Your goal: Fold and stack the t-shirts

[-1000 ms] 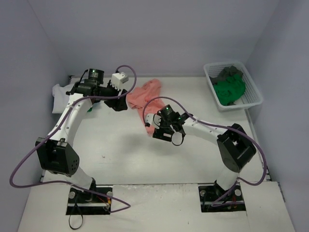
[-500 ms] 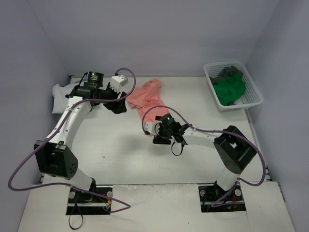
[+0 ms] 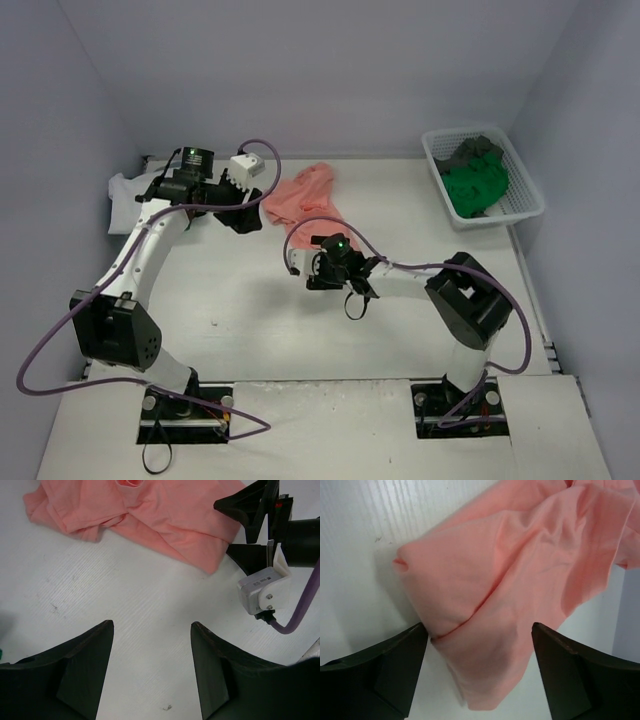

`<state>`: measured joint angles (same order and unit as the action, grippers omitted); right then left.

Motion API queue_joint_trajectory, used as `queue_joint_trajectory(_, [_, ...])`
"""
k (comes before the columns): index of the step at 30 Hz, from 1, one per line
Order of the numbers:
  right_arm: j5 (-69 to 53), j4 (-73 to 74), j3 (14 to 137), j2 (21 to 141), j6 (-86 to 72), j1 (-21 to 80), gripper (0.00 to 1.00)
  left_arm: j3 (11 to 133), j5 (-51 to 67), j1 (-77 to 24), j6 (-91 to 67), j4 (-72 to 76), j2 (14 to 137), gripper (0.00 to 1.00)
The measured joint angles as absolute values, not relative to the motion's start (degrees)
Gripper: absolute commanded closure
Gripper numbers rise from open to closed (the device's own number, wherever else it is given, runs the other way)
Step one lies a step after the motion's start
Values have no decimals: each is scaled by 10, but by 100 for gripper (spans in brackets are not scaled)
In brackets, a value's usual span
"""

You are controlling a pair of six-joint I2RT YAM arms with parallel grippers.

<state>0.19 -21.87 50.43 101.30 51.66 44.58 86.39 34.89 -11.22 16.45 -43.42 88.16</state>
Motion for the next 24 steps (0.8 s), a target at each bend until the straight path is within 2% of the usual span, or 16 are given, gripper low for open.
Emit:
queue_joint_trajectory(1, [2, -223, 511, 1021, 518, 445, 28, 864, 349, -112, 164, -434, 881, 43])
queue_joint_trajectory(2, [1, -225, 518, 1029, 519, 444, 40, 864, 349, -112, 164, -434, 881, 43])
queue_joint_trajectory(3, [-1, -225, 526, 1039, 520, 442, 81, 864, 349, -112, 164, -434, 881, 43])
queue_joint_trajectory(4, [-4, -224, 534, 1049, 522, 441, 99, 864, 349, -111, 164, -434, 881, 43])
queue_joint_trajectory(7, [-6, -219, 548, 1075, 515, 437, 100, 864, 349, -111, 164, -434, 880, 43])
queue_joint_trajectory(14, [-26, -153, 551, 1048, 510, 439, 100, 864, 350, -110, 164, -434, 880, 43])
queue_joint_trajectory(24, [-104, 98, 587, 850, 491, 473, 100, 864, 349, -109, 165, -436, 880, 43])
